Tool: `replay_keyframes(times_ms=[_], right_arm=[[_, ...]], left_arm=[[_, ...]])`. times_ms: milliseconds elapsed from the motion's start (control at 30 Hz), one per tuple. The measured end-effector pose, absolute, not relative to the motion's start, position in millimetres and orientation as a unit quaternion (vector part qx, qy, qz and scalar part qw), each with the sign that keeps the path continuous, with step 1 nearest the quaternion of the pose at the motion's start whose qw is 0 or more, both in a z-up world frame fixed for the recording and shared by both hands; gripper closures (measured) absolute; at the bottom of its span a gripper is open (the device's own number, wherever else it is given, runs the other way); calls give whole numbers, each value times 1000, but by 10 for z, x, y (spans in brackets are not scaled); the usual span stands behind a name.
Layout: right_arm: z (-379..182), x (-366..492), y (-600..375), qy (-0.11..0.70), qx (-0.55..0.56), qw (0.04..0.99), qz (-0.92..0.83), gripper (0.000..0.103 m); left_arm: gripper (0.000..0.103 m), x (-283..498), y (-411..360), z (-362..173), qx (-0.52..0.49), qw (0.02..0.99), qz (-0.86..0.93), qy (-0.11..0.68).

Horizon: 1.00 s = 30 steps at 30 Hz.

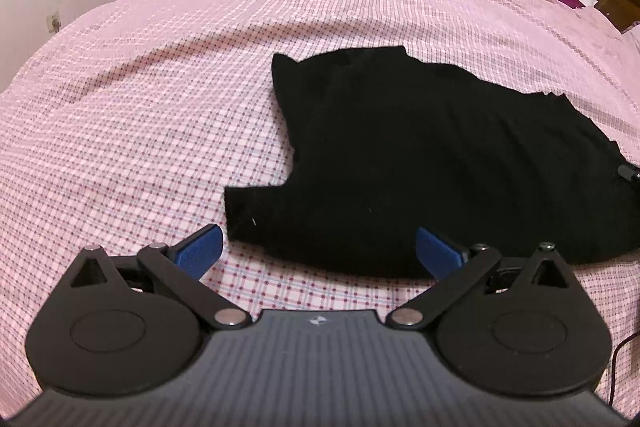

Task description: Fold small clothes

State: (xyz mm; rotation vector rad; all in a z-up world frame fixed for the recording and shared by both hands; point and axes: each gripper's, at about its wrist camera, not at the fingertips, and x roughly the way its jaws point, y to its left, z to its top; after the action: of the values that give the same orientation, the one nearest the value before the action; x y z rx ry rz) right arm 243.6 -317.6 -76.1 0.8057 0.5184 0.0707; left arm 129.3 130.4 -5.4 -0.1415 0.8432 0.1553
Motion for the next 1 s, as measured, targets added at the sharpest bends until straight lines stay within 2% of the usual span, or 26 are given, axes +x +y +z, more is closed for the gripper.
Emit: replay_keyframes(times_ms=[167,733,867,1000], right_arm=[[-437,2407,-2969,224,336,913,60,78],[539,2474,-1694,193,276,926,173,80],[594,2439,-1166,191,232,931,208,80],[408,2384,-616,213,159,933,243,80]], left_arm=[[0,1317,1378,27,-65,910,79,403],[0,1177,1952,227,-107,913,106,379],[0,1101,2094,191,-114,911,113,379],[0,1030,2223,153,-118,910,122,378]])
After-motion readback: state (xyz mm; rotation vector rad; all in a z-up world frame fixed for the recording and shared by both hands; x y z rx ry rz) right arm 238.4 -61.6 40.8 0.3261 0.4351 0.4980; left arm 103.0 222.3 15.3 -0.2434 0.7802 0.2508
